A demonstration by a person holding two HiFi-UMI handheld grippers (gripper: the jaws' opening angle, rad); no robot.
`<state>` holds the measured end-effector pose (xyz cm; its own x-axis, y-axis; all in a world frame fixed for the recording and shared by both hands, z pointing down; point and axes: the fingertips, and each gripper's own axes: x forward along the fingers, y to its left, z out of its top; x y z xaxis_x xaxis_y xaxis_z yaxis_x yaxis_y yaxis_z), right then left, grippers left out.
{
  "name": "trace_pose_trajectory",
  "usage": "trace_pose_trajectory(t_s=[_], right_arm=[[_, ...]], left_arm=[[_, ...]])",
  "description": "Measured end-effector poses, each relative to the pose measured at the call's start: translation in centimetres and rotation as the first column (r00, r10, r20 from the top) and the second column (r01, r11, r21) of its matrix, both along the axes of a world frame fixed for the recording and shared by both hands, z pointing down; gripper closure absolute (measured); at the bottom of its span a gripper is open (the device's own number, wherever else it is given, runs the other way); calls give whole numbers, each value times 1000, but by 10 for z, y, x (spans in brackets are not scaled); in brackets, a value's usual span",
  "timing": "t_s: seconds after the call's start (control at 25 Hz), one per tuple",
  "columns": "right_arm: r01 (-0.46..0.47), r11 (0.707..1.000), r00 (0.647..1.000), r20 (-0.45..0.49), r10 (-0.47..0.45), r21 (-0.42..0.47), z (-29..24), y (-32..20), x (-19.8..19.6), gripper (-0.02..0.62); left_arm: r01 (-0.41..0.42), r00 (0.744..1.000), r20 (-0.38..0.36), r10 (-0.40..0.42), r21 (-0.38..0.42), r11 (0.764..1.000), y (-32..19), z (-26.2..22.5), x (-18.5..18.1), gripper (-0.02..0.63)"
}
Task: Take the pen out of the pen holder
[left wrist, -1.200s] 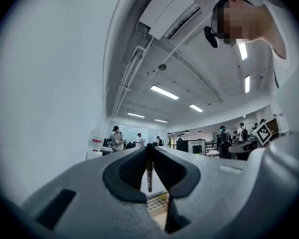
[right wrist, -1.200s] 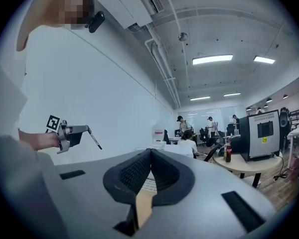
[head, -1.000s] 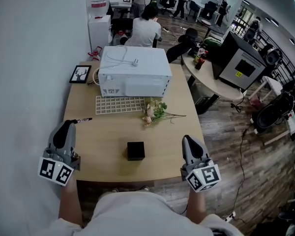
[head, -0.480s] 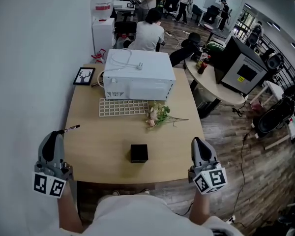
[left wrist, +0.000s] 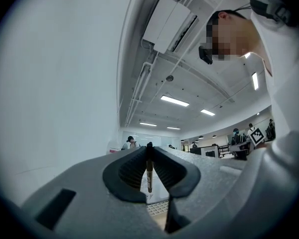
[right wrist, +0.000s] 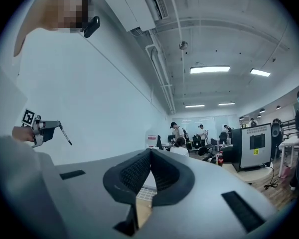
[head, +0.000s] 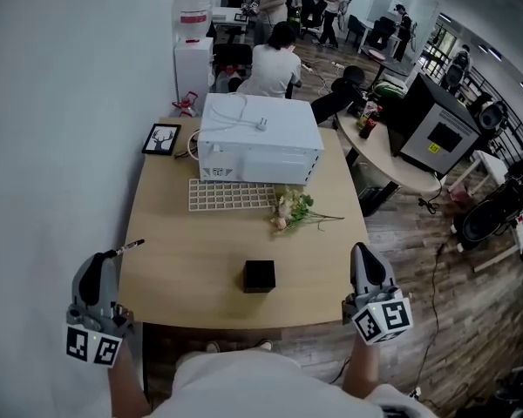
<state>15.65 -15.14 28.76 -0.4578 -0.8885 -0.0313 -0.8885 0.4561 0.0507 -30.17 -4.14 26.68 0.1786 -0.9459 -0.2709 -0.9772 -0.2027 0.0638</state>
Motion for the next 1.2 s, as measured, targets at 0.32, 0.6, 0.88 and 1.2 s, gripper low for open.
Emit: trace_pose_trajectory(t_s=[0.32,0.6,0.88,1.2], right_arm=[[-26,999,1000,-7,25,-25,4,17,-18,595],[-82,995,996,-24,81,-50,6,41,-18,595],[-87,995,995,-43,85,-46,-2,52,-39,595],[-87,996,995,-48,85,-32,-10,63,-47,595]], left_arm=[[-7,1000,-9,7,-7,1000,8,-2,-17,552],[-65,998,-22,65,-4,998,7,-3,-20,552],[-122,992,-31,123,11,992,-1,-5,-25,552],[-161,986,-38,162,21,987,0,-8,-23,552]])
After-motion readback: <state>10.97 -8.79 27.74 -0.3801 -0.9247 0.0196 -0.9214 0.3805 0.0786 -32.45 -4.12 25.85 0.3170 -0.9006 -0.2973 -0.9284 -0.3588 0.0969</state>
